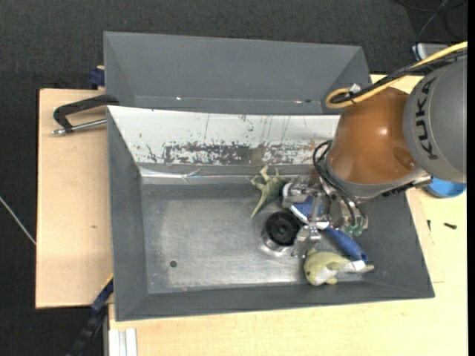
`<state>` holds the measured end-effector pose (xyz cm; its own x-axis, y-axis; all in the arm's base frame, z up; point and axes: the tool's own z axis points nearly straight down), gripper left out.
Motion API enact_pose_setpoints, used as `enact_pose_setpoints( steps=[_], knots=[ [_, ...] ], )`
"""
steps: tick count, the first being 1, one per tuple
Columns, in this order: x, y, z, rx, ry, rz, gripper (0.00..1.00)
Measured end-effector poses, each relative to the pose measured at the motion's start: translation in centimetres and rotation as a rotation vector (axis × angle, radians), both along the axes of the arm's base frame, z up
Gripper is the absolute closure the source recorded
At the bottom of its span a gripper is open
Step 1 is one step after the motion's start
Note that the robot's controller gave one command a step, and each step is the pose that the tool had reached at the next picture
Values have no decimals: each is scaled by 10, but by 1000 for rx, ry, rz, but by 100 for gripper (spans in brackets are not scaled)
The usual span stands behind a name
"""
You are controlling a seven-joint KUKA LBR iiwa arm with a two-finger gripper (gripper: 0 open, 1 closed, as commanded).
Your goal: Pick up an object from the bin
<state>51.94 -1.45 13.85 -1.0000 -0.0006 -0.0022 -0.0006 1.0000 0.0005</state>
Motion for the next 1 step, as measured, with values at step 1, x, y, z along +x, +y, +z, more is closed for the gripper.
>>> enact_pose_setpoints(
  steps=[1],
  knots=[
    [8,-5,-68,2,-3,-122,0]
  ],
)
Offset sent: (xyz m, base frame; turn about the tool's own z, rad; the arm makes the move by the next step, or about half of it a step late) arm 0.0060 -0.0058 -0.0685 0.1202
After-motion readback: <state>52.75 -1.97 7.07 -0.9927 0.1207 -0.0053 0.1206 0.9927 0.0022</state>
